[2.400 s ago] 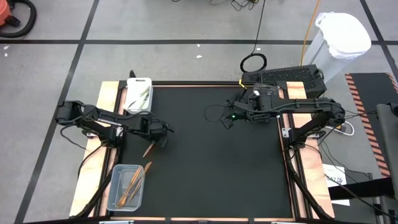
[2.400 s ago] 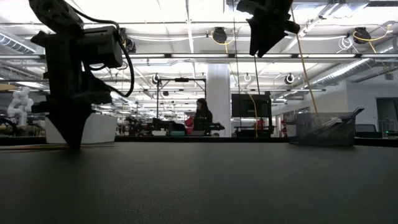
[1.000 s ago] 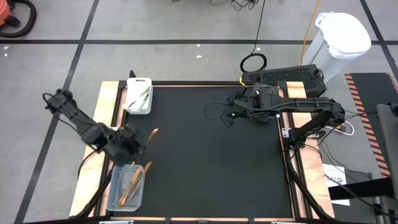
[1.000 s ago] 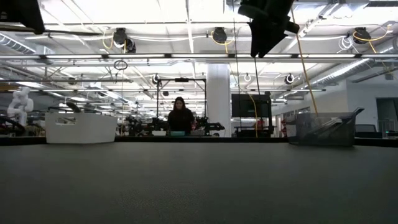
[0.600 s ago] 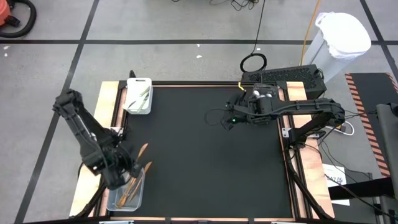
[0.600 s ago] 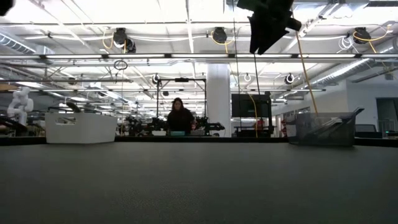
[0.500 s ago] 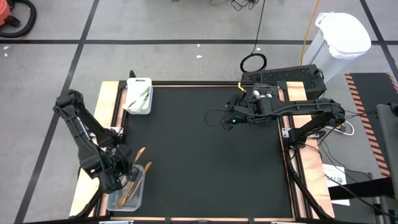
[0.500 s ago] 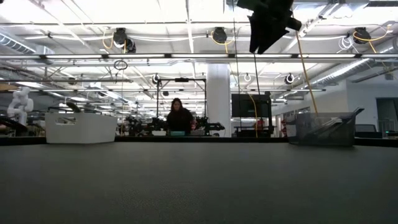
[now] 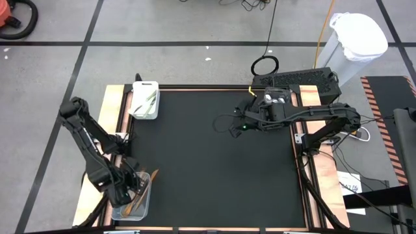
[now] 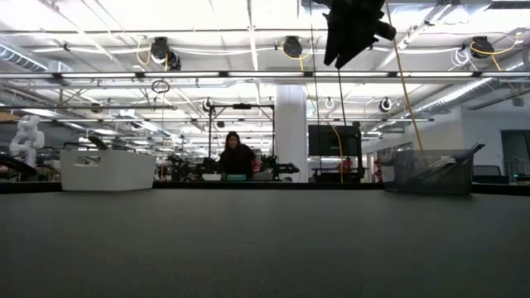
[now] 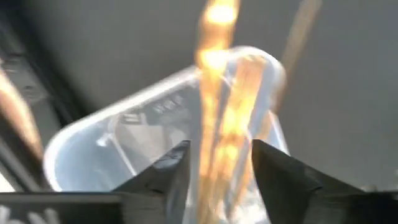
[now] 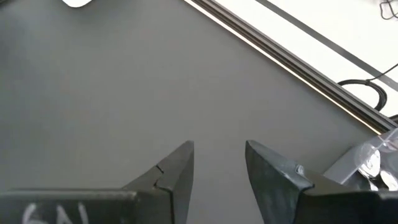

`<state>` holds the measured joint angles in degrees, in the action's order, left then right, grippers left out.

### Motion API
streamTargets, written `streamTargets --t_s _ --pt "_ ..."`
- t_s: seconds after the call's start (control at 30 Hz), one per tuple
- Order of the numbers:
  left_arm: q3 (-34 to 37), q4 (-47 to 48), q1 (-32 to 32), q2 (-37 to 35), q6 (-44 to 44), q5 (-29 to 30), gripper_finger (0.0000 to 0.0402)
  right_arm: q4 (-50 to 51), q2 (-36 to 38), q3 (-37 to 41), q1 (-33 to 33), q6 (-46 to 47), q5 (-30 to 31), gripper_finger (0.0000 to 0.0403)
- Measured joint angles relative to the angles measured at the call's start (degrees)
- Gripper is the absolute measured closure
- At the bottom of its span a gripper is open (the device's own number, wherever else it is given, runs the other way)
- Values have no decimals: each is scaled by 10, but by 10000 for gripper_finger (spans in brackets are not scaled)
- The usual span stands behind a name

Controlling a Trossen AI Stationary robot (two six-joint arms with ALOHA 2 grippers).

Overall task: Sort silverware by color (type)
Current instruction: Return to Home Position

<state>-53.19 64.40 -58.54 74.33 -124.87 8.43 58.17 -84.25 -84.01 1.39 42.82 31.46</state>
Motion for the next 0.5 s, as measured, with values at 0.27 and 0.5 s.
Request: streamTargets --t_s 0.27,0.5 --pt "-41 -10 41 -57 77 110 179 -60 0 0 24 -34 0 261" --pt "-91 -11 94 -112 197 258 179 -195 0 0 60 -114 -5 261"
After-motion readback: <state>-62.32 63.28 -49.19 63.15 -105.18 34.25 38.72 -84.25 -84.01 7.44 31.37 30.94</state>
